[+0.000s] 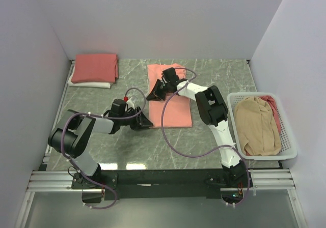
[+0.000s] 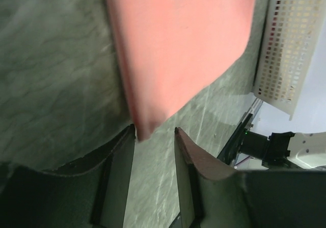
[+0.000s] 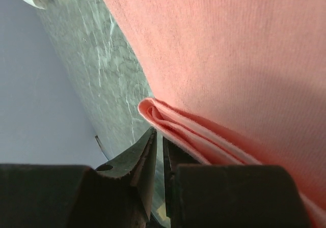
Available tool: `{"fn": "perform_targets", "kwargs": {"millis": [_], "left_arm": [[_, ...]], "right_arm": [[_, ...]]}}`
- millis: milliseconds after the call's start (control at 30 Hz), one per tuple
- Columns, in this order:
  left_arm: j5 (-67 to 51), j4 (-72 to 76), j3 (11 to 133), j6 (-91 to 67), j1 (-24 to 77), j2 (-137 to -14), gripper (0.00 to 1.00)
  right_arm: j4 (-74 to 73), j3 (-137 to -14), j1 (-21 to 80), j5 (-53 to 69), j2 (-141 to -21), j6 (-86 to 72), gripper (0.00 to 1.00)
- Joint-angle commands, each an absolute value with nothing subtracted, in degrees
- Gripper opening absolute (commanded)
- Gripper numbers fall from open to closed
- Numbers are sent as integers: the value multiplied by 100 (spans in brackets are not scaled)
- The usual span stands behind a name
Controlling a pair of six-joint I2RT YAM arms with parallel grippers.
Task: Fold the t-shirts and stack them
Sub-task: Fold the tshirt
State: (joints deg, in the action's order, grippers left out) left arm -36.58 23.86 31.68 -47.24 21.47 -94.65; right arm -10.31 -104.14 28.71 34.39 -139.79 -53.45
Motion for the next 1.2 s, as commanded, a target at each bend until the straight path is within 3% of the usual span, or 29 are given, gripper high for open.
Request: {"fn": "perform_targets", "kwargs": {"millis": [0,533,867,1167], "left_arm": [[-3429,2023,3120,-4526,2180,-9211,41],[-2417,555,3655,-4562,2074,-7646,45],[-2654,756,5340,-4825,2083,-9163,38],[-2988,256,7452,-4658,2083,-11168,27]], "right_arm": [[-932,-10608,2804,3498,-14054,-5379,17],[-712,-10855,2593,4095,-13272,-5370,22],[-167,-9353,1881,4166,-11937,-5256,22],[-728,-8885,1407,4403,-11917,-4264,14]]}}
